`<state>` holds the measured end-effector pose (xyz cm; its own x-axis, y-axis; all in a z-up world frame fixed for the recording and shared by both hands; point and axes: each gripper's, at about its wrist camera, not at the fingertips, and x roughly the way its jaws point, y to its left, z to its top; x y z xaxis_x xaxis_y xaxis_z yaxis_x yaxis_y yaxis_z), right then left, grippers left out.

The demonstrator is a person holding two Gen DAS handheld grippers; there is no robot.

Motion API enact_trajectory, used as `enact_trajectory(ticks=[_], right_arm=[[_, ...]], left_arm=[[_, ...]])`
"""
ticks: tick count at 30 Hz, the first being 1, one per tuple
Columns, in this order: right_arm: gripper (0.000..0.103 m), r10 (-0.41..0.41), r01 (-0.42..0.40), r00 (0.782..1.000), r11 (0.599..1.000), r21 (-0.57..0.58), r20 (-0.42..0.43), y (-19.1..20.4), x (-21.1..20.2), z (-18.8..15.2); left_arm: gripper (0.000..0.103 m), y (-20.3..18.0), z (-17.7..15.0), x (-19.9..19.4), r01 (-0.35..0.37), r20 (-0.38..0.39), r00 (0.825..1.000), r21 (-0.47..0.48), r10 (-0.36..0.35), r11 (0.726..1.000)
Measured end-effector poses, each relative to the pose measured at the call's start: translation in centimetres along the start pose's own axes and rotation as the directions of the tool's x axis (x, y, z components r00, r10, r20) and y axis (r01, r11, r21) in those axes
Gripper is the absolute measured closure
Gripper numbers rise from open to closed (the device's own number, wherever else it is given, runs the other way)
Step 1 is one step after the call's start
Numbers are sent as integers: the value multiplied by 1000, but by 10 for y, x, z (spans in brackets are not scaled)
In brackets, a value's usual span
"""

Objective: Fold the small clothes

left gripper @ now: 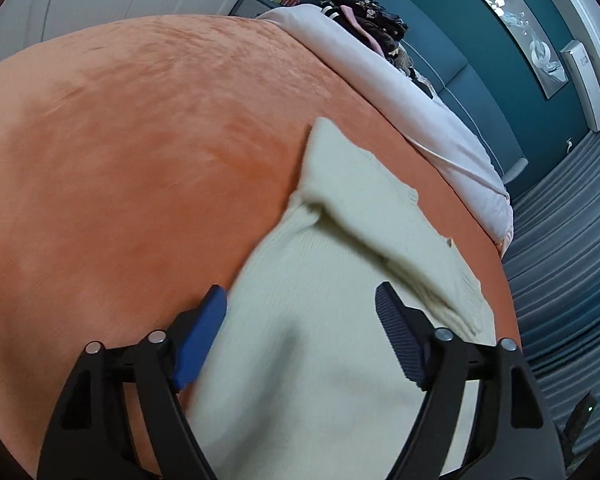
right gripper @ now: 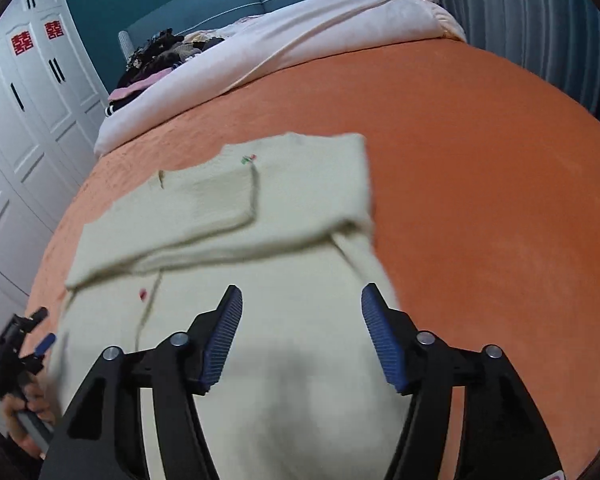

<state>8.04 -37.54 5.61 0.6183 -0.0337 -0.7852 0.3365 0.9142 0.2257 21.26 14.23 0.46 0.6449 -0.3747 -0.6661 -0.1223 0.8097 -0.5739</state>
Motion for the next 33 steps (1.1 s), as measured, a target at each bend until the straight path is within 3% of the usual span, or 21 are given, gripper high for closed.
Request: enact_trajectory(ticks=[3,6,8,12,15,17,19,20,21,24,27,30,33], right_arm=[[40,-46,51,995,997,60,-94,-53,-39,-66],[37,56,-17,983,977,213,-177,-79,-61,-119],[36,112,-54,972,962,267,-208,-84,-65,-143],[29,141,-82,968,961,265,-209,-63,-59,-161],[29,175,-124,968,957,263,-181,-49,-55,-159],[39,214,-160,962,945,286,-169,-43,-51,-156],[78,236,-179,957,937,299,-167,-36,-48,-151],[89,229,-174,960,940,293,-163,-34,-51,-148],[92,229,-181,962,942,283,-149,-31,-56,-144],[94,250,-224,965,942,251,-78,-28,-82,-130],[95,300,-280,952,931,233,-55,-34,-106,-122],[95,335,-315,939,927,202,-74,-38,-125,-123],[95,342,-321,927,936,145,-156,-41,-141,-135]], left_arm=[[19,32,-39,-45,-47,-54,998,-37,45,998],[15,35,-70,-80,-63,-45,997,4,63,998],[12,33,-85,-88,-56,-69,996,-16,55,998],[8,29,-101,-86,-36,-94,995,-94,27,995],[9,24,-102,-81,-28,-119,993,-150,10,988],[26,21,-100,-76,-23,-146,989,-173,-2,985],[90,21,-96,-68,-10,-205,978,-198,-32,980],[91,23,-96,-66,-10,-237,970,-227,-46,974],[92,25,-95,-69,-4,-234,971,-260,-59,966],[94,16,-93,-90,15,-194,979,-216,-58,976],[95,5,-93,-110,41,-187,980,-163,-72,986],[95,3,-99,-130,54,-197,977,-149,-83,987],[95,7,-111,-154,50,-233,969,-117,-77,992]])
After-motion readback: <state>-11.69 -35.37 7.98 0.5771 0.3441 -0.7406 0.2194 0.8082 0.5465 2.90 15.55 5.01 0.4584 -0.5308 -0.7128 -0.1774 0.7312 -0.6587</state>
